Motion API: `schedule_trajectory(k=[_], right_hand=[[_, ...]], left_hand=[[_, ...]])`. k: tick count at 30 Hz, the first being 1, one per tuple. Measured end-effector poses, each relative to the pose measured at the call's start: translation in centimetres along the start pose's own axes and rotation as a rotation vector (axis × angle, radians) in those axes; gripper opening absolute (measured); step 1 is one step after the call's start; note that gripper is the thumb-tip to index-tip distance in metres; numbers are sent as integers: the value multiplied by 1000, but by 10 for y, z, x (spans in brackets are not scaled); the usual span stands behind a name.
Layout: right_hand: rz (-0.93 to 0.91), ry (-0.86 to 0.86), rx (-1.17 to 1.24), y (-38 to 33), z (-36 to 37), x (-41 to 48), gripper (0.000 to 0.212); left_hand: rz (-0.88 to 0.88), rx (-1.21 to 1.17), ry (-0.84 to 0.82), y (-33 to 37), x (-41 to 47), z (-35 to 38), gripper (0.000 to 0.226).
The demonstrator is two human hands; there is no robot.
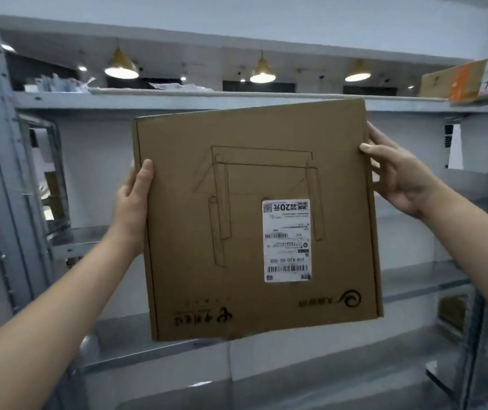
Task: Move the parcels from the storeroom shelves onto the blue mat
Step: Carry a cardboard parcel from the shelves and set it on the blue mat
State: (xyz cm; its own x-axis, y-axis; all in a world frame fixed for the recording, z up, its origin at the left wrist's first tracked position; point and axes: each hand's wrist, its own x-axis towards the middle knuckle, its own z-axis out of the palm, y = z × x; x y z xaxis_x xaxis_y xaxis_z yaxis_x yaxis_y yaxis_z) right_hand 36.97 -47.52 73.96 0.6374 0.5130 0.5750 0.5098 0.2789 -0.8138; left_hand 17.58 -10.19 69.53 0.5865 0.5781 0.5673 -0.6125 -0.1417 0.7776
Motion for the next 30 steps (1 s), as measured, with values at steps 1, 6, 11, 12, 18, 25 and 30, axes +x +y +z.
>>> schedule_trajectory(k=[1, 6, 11, 12, 18, 25, 30], right_hand=[[-12, -49, 24, 3, -4, 0, 50], [206, -57, 25, 66, -4, -3, 76], [391, -69, 248, 123, 43, -1, 65], [399, -66, 300, 131, 53, 1, 60], [561, -209, 476, 174, 114, 10, 65], [709, -434, 533, 201, 230, -1, 63], [763, -656, 494, 189, 345, -29, 60]], left_hand=[[11, 4, 16, 6, 5, 0, 53], [-19, 1, 129, 31, 31, -3, 78], [-143, 76, 186, 24, 33, -28, 93], [-176, 103, 222, 22, 30, -35, 92], [-300, 157, 290, 19, -37, -111, 70], [-232, 356, 416, 20, -149, -189, 61], [-268, 400, 680, 64, -230, -264, 60]])
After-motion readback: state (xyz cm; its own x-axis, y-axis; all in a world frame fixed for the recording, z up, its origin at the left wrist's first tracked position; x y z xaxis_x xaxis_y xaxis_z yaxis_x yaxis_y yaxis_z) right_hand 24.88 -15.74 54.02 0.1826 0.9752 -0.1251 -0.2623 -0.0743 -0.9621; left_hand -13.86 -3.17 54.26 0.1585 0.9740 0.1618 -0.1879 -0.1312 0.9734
